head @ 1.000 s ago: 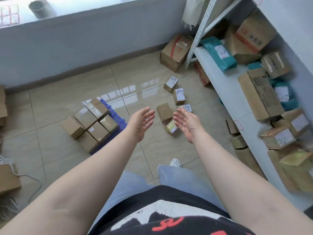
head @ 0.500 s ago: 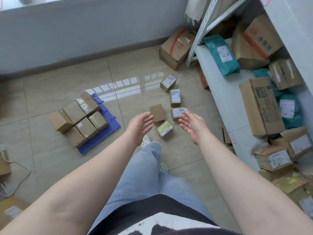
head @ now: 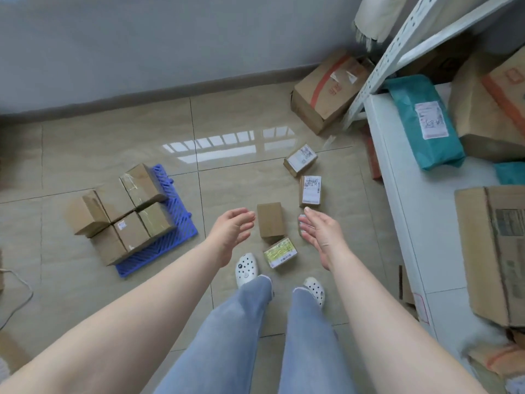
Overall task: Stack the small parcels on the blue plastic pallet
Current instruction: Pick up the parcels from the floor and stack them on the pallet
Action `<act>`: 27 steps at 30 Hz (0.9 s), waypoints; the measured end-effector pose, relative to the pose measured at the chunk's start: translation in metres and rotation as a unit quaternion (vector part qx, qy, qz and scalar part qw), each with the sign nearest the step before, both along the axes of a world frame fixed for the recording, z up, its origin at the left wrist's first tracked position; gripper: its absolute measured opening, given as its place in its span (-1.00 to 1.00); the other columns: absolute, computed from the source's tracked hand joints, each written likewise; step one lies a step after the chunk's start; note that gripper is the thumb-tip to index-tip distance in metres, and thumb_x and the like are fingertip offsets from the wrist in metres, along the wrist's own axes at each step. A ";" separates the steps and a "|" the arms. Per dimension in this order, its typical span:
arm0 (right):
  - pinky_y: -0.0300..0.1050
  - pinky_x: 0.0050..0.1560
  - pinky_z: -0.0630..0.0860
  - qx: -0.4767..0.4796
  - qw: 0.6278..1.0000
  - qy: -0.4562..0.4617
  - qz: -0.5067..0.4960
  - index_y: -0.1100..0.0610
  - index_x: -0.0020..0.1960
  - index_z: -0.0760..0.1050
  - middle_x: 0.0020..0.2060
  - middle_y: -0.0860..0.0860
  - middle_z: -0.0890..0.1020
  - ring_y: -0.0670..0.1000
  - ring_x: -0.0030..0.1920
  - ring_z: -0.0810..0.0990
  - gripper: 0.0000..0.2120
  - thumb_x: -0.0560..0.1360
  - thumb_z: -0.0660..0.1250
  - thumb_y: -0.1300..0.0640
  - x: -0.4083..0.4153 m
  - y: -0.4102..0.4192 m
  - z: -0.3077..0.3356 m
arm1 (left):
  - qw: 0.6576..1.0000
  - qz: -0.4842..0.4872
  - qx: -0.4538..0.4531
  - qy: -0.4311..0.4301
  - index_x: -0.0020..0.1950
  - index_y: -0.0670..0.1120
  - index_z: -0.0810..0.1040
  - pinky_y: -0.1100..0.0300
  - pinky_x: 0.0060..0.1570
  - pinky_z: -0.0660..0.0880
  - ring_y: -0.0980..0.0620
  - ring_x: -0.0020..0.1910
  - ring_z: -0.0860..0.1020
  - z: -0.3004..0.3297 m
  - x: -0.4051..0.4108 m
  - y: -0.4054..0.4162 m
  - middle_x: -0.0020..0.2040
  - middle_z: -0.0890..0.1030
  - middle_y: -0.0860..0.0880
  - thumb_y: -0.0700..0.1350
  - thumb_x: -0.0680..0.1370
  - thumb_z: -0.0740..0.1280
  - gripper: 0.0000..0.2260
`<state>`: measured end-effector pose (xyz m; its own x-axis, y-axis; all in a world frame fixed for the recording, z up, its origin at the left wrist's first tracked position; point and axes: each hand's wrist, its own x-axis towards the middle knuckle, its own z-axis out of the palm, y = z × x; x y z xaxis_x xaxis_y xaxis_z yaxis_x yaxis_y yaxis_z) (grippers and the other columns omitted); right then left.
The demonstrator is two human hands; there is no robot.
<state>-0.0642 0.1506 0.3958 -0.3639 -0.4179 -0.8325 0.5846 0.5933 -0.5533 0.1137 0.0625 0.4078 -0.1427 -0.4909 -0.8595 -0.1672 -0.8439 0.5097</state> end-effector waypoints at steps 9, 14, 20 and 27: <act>-0.06 0.33 0.40 0.041 0.991 0.015 0.127 0.19 0.39 0.41 0.31 0.08 0.53 0.03 0.32 0.48 -0.51 0.54 0.37 0.02 -0.022 -0.019 -0.241 | 0.994 -0.006 0.017 -0.112 0.44 -0.17 0.38 0.02 0.38 0.36 -0.06 0.30 0.46 -0.234 -0.023 0.005 0.36 0.49 -0.13 -0.07 0.50 0.45 -0.45; -0.05 0.40 0.33 0.057 0.979 0.045 0.190 0.22 0.46 0.34 0.39 0.09 0.46 0.03 0.38 0.42 -0.42 0.54 0.36 -0.01 -0.020 -0.031 -0.358 | 0.989 -0.017 0.037 -0.141 0.50 -0.15 0.30 0.03 0.43 0.28 -0.11 0.40 0.39 -0.348 -0.033 0.008 0.45 0.39 -0.10 0.00 0.51 0.43 -0.37; -0.15 0.28 0.29 0.082 0.965 0.072 0.238 0.21 0.48 0.31 0.42 0.07 0.43 0.05 0.41 0.40 -0.40 0.56 0.32 -0.07 -0.009 -0.044 -0.453 | 0.986 -0.030 0.052 -0.155 0.55 -0.10 0.23 0.14 0.25 0.30 -0.10 0.40 0.39 -0.442 -0.037 0.003 0.50 0.33 -0.07 0.06 0.54 0.38 -0.35; -0.08 0.11 0.53 0.085 0.969 0.082 0.217 0.22 0.33 0.46 0.14 0.05 0.61 0.04 0.08 0.60 -0.59 0.54 0.38 0.08 0.001 -0.043 -0.459 | 0.985 -0.033 0.048 -0.160 0.32 -0.17 0.33 0.24 -0.16 0.31 0.03 0.09 0.41 -0.445 -0.043 0.007 0.19 0.45 -0.04 0.12 0.55 0.34 -0.50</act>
<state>-0.0630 0.1076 -0.0632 -0.3180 -0.4235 -0.8482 0.1713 0.8543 -0.4907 0.0711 0.0692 -0.0368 0.1147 -0.4044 -0.9074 -0.3627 -0.8674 0.3407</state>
